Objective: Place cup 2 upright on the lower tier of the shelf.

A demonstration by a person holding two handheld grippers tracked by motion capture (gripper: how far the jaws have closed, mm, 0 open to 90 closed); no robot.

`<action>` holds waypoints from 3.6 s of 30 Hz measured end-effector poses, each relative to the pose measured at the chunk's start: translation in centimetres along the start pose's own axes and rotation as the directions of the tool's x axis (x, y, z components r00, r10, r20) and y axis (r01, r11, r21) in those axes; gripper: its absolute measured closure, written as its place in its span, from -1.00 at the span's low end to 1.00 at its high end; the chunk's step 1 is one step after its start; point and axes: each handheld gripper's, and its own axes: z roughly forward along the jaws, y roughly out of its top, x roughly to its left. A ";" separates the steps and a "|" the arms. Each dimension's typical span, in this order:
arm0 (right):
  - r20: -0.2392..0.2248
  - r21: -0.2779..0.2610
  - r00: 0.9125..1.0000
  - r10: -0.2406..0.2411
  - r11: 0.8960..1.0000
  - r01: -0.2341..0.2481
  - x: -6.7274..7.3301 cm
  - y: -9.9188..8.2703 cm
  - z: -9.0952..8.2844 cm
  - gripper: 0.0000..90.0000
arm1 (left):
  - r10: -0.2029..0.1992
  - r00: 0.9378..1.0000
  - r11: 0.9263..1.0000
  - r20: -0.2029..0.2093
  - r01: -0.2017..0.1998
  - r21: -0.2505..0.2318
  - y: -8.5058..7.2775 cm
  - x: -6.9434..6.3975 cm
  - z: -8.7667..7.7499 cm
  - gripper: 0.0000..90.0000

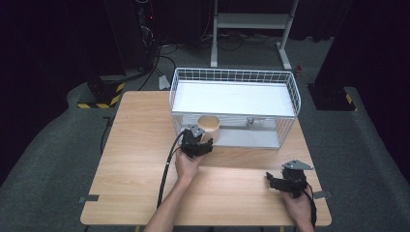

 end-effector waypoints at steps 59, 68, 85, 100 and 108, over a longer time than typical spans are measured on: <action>0.000 0.000 1.000 0.006 1.000 -0.006 0.0 0.0 0.0 -0.55 | -0.028 0.997 0.989 -0.070 0.038 0.143 2.5 2.4 5.1 -0.34; 0.000 0.001 1.000 0.007 1.000 -0.007 0.1 0.0 0.0 -0.55 | -0.017 0.999 0.991 -0.045 0.023 0.132 1.9 2.2 3.7 -0.46; 0.000 0.001 1.000 0.007 1.000 -0.007 0.1 0.0 0.0 -0.55 | -0.032 0.999 0.997 -0.012 0.033 0.068 1.3 1.8 1.1 -0.47; 0.000 0.000 1.000 0.006 1.000 -0.006 0.0 0.0 0.0 -0.55 | -0.019 0.999 1.000 0.044 0.018 0.019 1.0 1.0 -1.1 -0.47; 0.000 0.001 1.000 0.007 1.000 -0.007 0.1 0.0 0.0 -0.55 | -0.005 0.999 1.000 0.051 0.005 0.002 0.9 1.0 -2.2 -0.46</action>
